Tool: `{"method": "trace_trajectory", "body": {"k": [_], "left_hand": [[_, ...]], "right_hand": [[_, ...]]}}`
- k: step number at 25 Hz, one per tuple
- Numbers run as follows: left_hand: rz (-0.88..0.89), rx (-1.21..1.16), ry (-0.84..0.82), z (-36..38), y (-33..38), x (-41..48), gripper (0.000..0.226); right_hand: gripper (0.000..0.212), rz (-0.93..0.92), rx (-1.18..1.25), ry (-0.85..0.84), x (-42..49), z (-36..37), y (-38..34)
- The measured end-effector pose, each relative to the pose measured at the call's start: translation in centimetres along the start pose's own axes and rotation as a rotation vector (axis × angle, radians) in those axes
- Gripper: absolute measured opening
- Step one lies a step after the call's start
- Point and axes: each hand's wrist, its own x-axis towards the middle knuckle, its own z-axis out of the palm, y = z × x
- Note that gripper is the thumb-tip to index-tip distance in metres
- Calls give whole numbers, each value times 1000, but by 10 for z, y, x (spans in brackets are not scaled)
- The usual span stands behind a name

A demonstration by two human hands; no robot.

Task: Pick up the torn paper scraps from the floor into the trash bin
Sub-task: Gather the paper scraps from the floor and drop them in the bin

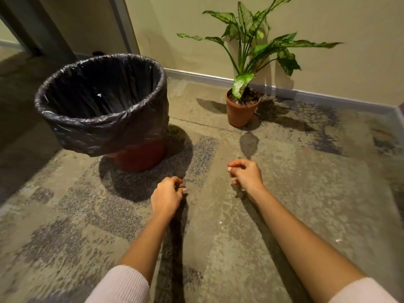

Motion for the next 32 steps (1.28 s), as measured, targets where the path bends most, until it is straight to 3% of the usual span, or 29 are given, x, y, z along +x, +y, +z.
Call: {"method": "trace_trajectory", "body": {"k": [5, 12, 17, 20, 24, 27, 32], "left_hand": [[-51, 23, 25, 22, -15, 2, 22], [8, -4, 96, 27, -19, 0, 3], [63, 191, 89, 26, -17, 1, 8], [93, 170, 91, 28, -21, -7, 14], [225, 116, 80, 40, -16, -35, 17], [308, 38, 13, 52, -6, -63, 18], [408, -3, -54, 65, 13, -85, 24]], "right_hand": [[16, 17, -171, 42, 3, -8, 51], [15, -94, -390, -4, 1, -22, 72], [17, -279, -673, -20, -4, -17, 73], [13, -379, -821, -29, -7, -15, 72], [35, -385, -1058, -85, -8, -6, 71], [45, -341, -1067, -110, -8, -3, 69], [19, -289, -881, -83, -13, -16, 67]]}}
